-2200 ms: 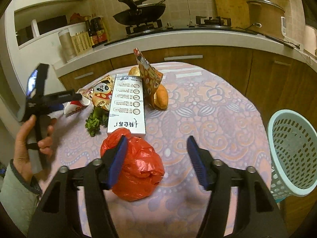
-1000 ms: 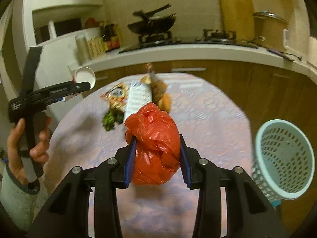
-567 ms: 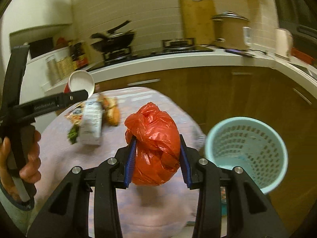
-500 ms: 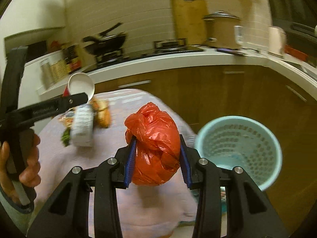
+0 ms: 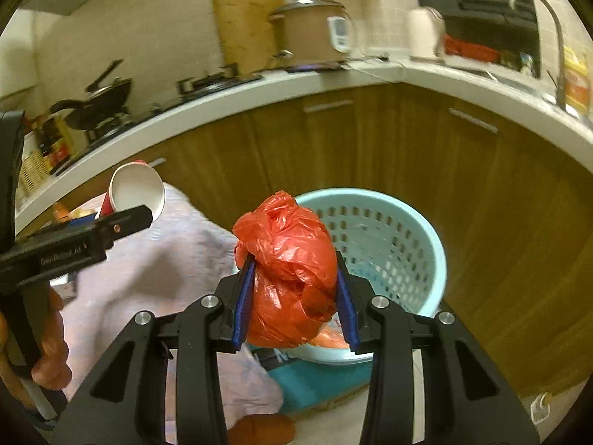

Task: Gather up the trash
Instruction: 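Carry the red cup and red bag over the basket and open both tools, then grasp the snack packet with the left tool while the right tool grasps the white carton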

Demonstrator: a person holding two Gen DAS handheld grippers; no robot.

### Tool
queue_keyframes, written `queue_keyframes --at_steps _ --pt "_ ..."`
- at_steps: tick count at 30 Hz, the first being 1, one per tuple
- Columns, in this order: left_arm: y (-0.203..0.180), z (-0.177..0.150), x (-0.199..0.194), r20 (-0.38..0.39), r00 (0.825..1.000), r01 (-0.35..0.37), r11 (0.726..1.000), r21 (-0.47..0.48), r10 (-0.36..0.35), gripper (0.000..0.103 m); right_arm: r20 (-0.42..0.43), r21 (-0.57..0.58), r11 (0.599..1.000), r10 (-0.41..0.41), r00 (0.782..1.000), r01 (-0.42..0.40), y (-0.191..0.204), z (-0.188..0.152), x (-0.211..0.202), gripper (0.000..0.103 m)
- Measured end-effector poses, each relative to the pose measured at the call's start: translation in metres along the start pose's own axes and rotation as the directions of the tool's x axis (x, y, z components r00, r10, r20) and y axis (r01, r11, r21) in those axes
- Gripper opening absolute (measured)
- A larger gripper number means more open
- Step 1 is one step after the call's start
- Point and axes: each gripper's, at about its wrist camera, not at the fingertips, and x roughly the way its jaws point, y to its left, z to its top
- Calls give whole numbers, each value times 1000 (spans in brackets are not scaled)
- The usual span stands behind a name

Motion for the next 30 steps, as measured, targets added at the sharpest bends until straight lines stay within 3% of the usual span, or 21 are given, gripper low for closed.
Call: queue_keyframes --at_steps 6,11,13,18,30 --pt "-23 -3 48 -77 993 92 995 44 -88 74 -105 97 994 -47 993 57 -32 -6 40 36" --pt "-37 -6 76 -144 985 110 990 84 -97 75 -157 134 986 -80 984 102 -44 -14 58 43" --pt "-37 -8 81 -165 981 114 990 88 -98 80 -163 150 983 -81 983 106 -49 -15 59 46" --pt "-28 -15 83 -181 979 103 993 66 -90 81 -159 158 980 -96 983 121 -52 -16 52 49" --pt "19 -13 4 -17 999 37 999 -4 -37 81 -61 60 998 -21 998 24 9 7 20 48"
